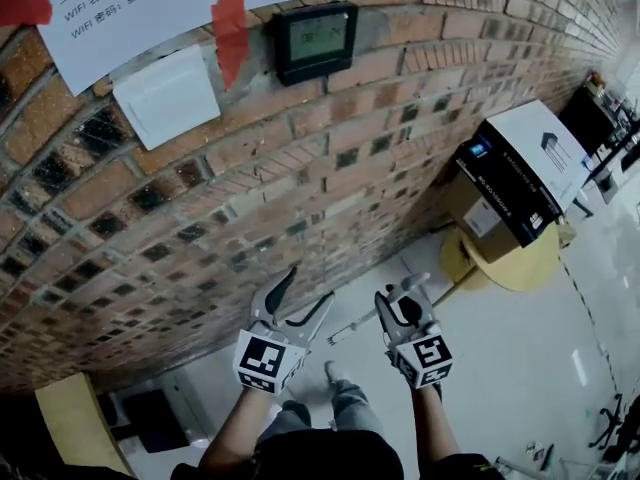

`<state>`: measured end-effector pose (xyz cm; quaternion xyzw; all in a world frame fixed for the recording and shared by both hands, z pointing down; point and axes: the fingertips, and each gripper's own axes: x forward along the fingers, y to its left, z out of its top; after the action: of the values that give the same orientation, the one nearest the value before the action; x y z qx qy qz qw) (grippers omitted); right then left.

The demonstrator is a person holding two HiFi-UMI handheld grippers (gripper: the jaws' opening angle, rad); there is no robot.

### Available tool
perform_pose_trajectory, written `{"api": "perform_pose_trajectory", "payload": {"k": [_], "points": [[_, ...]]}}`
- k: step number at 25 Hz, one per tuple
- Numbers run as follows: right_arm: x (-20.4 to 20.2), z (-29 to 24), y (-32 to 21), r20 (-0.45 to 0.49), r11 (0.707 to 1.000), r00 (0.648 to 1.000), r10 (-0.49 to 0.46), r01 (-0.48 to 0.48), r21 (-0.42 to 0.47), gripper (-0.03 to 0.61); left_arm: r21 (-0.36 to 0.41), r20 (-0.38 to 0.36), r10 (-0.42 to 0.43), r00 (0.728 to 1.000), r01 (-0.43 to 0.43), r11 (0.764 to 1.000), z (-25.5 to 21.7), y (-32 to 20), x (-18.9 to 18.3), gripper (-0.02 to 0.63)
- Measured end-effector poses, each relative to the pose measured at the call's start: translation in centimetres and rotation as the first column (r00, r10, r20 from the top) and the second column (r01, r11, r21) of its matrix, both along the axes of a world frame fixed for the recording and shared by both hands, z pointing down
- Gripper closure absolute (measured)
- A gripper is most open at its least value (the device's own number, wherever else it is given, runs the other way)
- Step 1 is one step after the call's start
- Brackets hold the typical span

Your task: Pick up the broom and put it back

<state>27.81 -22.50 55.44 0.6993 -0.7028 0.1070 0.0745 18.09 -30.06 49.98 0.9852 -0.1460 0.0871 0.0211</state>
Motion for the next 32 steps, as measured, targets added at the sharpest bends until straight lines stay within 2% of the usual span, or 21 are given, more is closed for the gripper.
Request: {"api": "perform_pose_trajectory", "payload": {"k": [7, 12, 15, 20, 26, 32], "points": [[4.3, 9.4, 1.8, -0.007, 0.990, 1.000, 0.008, -0.009, -0.143, 0.491, 0.012, 0.007, 0.073, 0.997, -0.073, 0.997, 4.2, 1.2, 4.0, 0.305], [5.0, 17.3, 2.3, -0.014, 0.955, 0.999, -0.037, 0.031, -0.294, 0.491, -0.039, 0.029, 0.079, 0.996, -0.078, 0.996, 8.1, 1.9, 5.3, 0.305], [5.1, 21.3, 1.6, 0.012, 0.943, 0.999, -0.030, 0.032, -0.330, 0.490, -0.052, 0.067, 0.095, 0.993, -0.092, 0.994, 10.3, 1.9, 5.7, 0.305], [4.4, 27.6, -0.4, 0.035, 0.913, 0.999, -0.037, 0.048, -0.404, 0.489, -0.089, 0.111, 0.050, 0.993, -0.040, 0.995, 13.3, 0.7, 4.6, 0.305], [4.4, 29.7, -6.4, 0.095, 0.923, 0.994, -0.053, 0.085, -0.375, 0.488, -0.109, 0.144, -0.013, 0.989, 0.029, 0.994, 15.5, -1.5, 3.4, 0.305], [3.5, 31.1, -13.9, 0.156, 0.904, 0.984, -0.088, 0.145, -0.401, 0.488, -0.128, 0.149, -0.064, 0.987, 0.083, 0.988, 15.6, -3.1, 2.3, 0.305]]}}
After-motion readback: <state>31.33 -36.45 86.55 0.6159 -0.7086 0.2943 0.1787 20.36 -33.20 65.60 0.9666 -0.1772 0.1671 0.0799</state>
